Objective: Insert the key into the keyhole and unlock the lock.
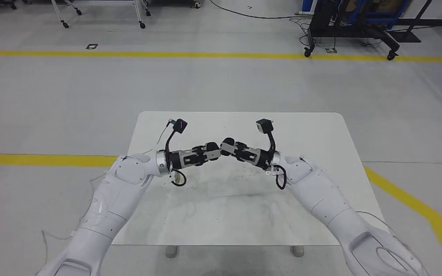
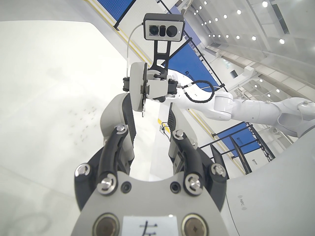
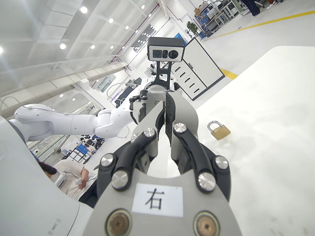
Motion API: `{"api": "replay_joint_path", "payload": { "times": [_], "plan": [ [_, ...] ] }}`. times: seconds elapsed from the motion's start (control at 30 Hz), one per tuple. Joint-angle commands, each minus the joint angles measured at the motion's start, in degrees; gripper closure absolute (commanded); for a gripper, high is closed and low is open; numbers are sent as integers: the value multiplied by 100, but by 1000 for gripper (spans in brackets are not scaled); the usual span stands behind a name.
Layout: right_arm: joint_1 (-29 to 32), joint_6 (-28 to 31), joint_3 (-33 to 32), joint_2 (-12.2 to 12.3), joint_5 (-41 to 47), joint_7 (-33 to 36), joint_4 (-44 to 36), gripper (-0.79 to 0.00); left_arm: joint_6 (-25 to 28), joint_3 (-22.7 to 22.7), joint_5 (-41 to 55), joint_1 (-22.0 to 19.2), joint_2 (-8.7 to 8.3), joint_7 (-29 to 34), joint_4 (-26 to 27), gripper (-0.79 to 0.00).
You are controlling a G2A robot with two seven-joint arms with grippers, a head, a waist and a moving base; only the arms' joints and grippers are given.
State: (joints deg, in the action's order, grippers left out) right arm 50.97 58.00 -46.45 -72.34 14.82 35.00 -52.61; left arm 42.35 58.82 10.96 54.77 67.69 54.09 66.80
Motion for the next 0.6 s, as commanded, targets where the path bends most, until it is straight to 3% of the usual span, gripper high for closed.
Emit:
{"api": "replay_joint_path", "payload": {
  "times": [0.0, 0.1, 0.17, 0.3, 0.37, 0.57],
  "plan": [
    [4, 0, -23, 0, 32, 68, 9, 0, -5, -16, -11, -12, 1, -17, -18, -265],
    [11, 0, -36, -7, 64, 152, 26, 0, -9, -35, -23, -28, 2, -37, -34, -212],
    [13, 0, -43, -14, 84, 197, 26, 0, -7, -49, -35, -35, 2, -56, -42, -123],
    [17, 0, -66, -26, 104, 259, 40, 0, -89, -75, -40, -50, 6, -104, -63, -108],
    [20, 0, -65, -33, 102, 298, 57, 0, -95, -83, -44, -63, 5, -108, -74, 0],
    [17, 0, -84, -53, 127, 363, 76, 0, -155, -125, -116, -92, 6, -125, -83, 0]
  ]
}}
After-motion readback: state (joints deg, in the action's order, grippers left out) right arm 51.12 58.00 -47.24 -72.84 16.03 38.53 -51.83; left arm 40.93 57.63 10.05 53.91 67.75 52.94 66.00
